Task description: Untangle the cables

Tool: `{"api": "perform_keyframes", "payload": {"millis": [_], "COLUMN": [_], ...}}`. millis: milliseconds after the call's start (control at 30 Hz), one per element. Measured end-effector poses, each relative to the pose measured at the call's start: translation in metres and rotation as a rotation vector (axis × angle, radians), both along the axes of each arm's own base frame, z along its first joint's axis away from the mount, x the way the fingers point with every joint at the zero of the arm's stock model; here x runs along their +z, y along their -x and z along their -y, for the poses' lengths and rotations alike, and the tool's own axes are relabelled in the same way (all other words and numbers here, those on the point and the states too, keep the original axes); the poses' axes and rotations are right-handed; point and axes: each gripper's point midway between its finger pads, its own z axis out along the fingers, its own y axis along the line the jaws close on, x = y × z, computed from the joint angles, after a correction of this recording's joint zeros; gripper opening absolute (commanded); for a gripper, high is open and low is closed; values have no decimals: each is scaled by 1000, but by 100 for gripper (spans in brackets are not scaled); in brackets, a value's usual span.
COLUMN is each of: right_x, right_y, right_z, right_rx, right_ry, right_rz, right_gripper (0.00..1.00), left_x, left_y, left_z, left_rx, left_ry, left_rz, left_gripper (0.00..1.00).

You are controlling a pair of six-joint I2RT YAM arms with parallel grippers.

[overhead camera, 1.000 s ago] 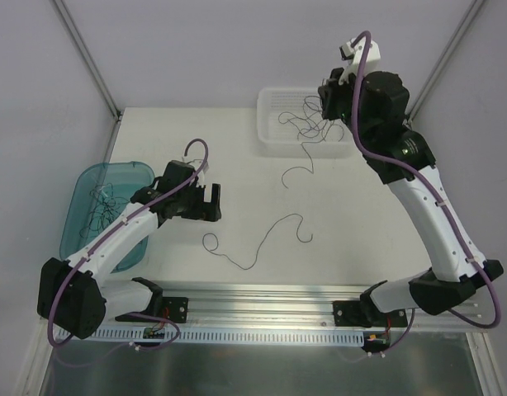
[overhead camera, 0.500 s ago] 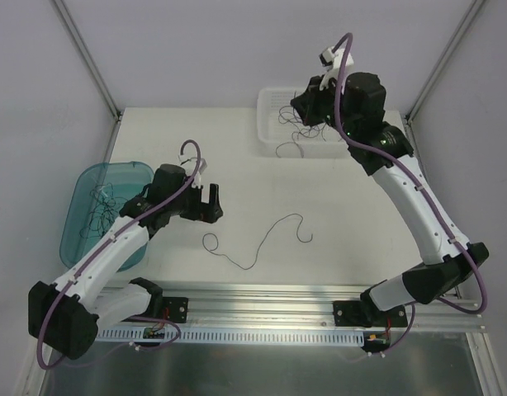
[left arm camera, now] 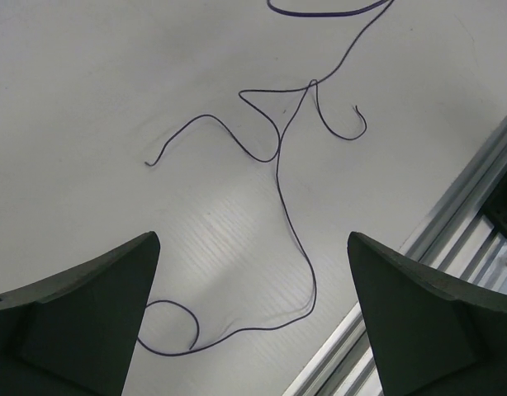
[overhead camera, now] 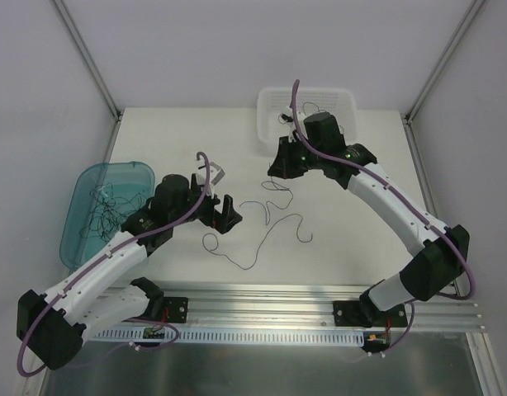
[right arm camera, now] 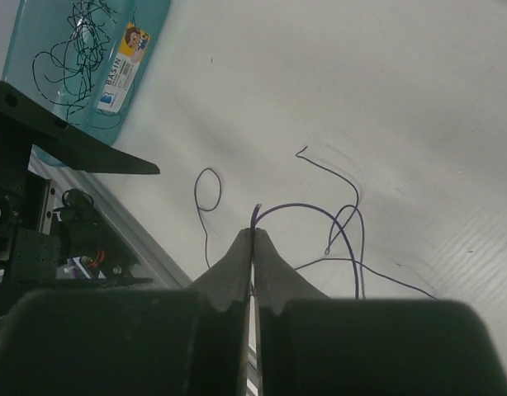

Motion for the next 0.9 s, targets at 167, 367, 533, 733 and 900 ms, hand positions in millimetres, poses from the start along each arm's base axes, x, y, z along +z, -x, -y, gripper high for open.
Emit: {"api": "perform_keyframes", "payload": {"millis": [167,367,533,733,900], "right_x": [-17,-14,-8,0,1], "right_y": [6,25,36,42,48], "right_z": [-11,-24,-31,-39,-43], "right_rx": [42,115,149,173,185], "right_ry": [-12,-55,-99,-150,-176], "right_rz": [-84,-140,-183,-207,-225], "right_gripper": [1,1,1,1,1], "left_x": [-7,11,21,23,27], "left_y": [8,0,-8,-12,-11], "left_z": [22,39,47,53,60], "left_rx": [-99,-158,-182,-211,-247], "left_ry": [-48,-24,-25,-24,-11], "left_rz": [46,229,369,481,542], "left_gripper": [99,98,98,91,81]}}
